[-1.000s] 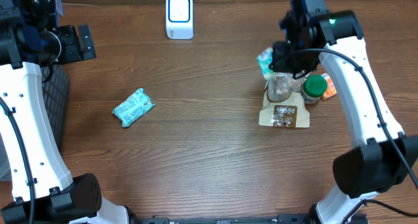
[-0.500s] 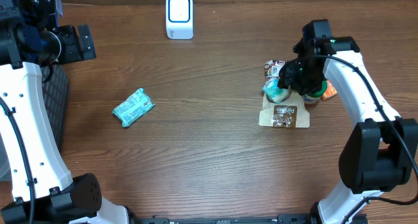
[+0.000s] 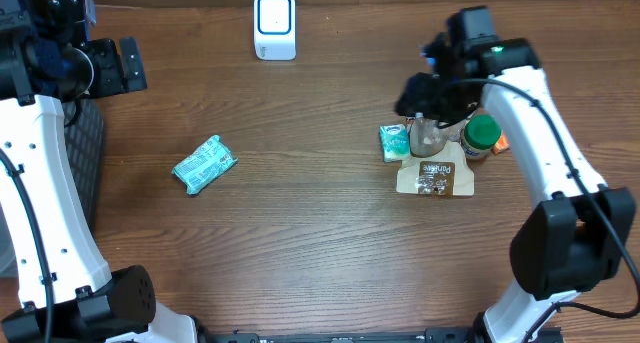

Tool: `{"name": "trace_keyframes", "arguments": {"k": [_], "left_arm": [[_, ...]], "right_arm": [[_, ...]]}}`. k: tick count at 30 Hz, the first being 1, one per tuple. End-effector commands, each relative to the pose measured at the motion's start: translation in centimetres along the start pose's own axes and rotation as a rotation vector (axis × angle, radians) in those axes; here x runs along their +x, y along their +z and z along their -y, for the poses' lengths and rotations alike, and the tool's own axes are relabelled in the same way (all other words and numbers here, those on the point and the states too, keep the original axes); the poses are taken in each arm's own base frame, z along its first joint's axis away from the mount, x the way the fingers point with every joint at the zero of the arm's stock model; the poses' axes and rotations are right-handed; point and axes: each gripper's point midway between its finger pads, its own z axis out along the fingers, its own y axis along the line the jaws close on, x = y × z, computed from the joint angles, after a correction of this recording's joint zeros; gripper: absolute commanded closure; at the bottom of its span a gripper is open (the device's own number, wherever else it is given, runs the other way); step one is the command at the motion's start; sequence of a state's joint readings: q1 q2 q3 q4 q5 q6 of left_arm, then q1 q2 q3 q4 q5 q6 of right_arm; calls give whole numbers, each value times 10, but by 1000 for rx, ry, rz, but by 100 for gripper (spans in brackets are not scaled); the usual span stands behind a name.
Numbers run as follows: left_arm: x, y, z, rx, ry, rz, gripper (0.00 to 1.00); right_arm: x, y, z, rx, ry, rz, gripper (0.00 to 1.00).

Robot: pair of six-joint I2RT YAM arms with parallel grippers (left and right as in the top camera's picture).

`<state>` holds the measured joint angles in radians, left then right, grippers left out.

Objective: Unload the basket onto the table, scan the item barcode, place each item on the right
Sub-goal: 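Carry the tissue pack right and release it beside the jar, then move the right gripper left and grasp the green wipes pack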

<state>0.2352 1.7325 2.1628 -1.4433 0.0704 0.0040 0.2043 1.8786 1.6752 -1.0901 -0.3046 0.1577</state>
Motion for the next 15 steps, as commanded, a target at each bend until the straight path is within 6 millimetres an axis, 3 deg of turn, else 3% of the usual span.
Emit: {"name": "trace_keyframes", "arguments": {"k": [1,5,10,15], "left_arm": [[-5,-6,5,4,32,26,0],[-5,-6,5,4,32,26,0],[-5,-6,5,4,32,26,0],[-5,-6,5,4,32,26,1]], "right_arm": [[3,3,-71,-144,-131,24,46],[7,27,-146,-221,-245,90,46],[13,78,-209,-278,-272,146,46],[24,131,-249,-359,-235,154,47]]}}
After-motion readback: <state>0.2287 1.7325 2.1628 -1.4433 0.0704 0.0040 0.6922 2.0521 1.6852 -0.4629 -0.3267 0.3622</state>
